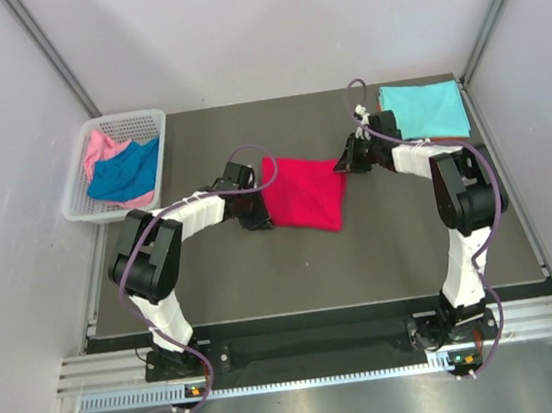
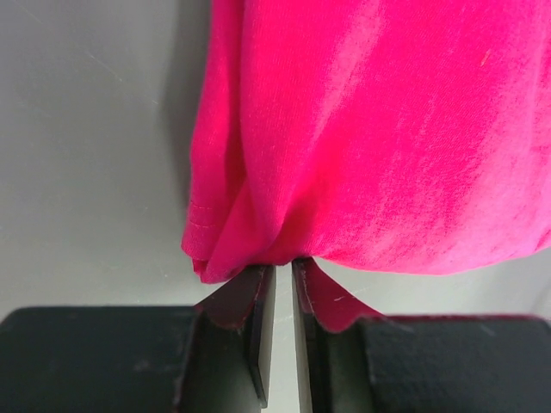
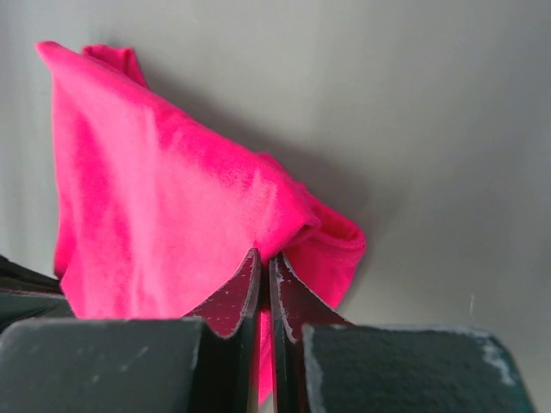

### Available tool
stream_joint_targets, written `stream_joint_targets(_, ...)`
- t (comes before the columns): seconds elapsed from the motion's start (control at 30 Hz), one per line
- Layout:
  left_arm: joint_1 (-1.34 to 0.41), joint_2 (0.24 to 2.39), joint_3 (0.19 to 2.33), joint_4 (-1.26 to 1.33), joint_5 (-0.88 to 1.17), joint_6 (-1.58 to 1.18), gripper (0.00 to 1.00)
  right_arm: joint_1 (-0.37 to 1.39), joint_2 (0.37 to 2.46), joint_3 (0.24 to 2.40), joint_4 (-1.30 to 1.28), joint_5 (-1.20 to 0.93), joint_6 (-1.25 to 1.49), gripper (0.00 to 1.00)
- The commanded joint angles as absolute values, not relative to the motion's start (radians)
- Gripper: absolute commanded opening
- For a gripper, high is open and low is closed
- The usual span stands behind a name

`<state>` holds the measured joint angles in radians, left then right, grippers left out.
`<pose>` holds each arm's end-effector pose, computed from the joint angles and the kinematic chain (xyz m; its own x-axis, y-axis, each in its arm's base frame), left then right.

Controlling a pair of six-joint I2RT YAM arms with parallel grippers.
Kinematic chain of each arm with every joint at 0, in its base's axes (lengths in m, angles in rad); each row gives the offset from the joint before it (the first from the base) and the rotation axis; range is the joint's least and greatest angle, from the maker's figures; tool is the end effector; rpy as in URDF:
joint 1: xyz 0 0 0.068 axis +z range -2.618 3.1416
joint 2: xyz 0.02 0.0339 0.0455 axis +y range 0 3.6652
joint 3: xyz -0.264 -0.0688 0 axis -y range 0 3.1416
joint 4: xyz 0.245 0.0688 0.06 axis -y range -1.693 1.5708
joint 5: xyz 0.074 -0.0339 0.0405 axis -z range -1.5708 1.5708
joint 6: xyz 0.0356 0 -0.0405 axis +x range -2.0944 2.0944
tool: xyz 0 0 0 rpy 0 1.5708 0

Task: Fold and stack the t-shirts
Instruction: Fold the tshirt

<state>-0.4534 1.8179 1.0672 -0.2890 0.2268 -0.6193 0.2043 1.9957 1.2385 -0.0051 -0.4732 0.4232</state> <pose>0.3198 -0.1648 0.1525 -0.9384 -0.1719 -0.2999 -0.0190 0.8919 -0.4519 0.4124 0.1020 0.1564 -0.8233 0.2027 -0.5302 -0.1812 0.7913 0.5840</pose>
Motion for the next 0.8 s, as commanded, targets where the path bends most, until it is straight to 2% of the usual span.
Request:
stream_joint_targets(0.0,-0.454,1.878,1.063,-0.322,0.149,-0.611,0.18,0.199,1.879,1.235,0.018,-0.437,0.420,0.00)
stream_joint_targets(0.23,-0.451,1.882,1.062,-0.339,0.114,-0.612,0.17,0.193,1.844,1.146,0.055,-0.350,0.414,0.00)
stream_joint_targets(0.6,-0.451,1.826,1.078,-0.402,0.045,-0.607,0.17,0.179,1.939,1.153,0.092,-0.319,0.423,0.00)
stream_joint_targets(0.7,-0.453,1.789,1.106,-0.440,0.037,-0.604,0.18,0.178,1.939,1.163,0.091,-0.315,0.429,0.02)
stream_joint_targets(0.77,-0.453,1.751,1.143,-0.477,0.019,-0.598,0.23,0.179,1.919,1.167,0.074,-0.304,0.436,0.05)
